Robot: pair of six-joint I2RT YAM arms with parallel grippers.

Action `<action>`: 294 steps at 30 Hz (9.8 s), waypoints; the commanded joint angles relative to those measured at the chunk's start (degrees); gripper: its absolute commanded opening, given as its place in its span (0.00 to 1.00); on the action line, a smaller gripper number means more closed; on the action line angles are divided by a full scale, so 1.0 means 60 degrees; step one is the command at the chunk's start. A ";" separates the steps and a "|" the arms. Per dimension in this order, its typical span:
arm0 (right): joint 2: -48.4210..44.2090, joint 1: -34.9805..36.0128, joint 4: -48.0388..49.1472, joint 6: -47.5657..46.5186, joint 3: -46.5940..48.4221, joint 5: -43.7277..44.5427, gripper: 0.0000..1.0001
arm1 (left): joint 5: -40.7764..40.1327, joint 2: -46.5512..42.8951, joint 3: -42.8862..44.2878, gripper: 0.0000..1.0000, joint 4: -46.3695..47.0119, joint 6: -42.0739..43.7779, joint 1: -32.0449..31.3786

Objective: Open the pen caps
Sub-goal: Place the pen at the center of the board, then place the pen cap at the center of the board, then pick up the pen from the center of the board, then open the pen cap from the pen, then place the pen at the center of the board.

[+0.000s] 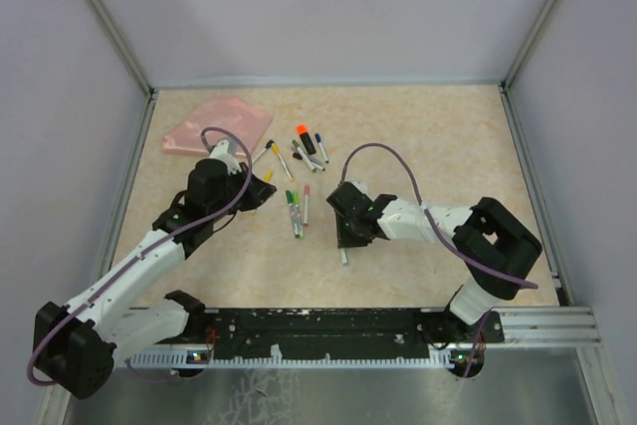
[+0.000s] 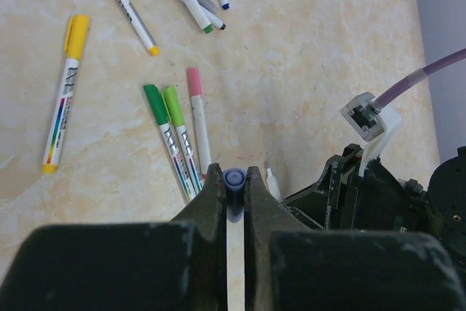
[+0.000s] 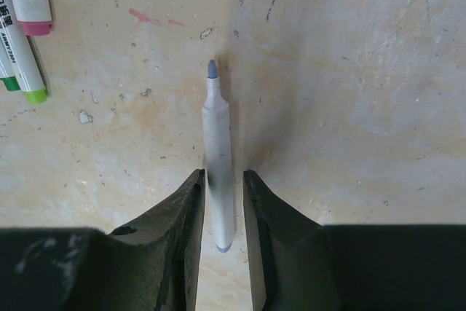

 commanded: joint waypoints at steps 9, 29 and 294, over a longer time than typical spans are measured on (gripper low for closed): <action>-0.0479 0.0161 -0.0404 -0.0428 0.0266 0.0197 0.40 | 0.0544 -0.0070 -0.0158 0.00 -0.0093 -0.0543 -0.0004; -0.6841 -0.1768 0.1971 -0.2620 -0.2974 -0.0668 0.77 | -0.1151 0.4677 0.2207 0.01 -0.0231 -0.2596 -0.2498; -0.3034 -0.1635 0.1239 -0.1517 -0.2301 -0.2366 0.01 | 0.5521 0.0357 0.0048 0.00 0.4135 -0.1586 0.2353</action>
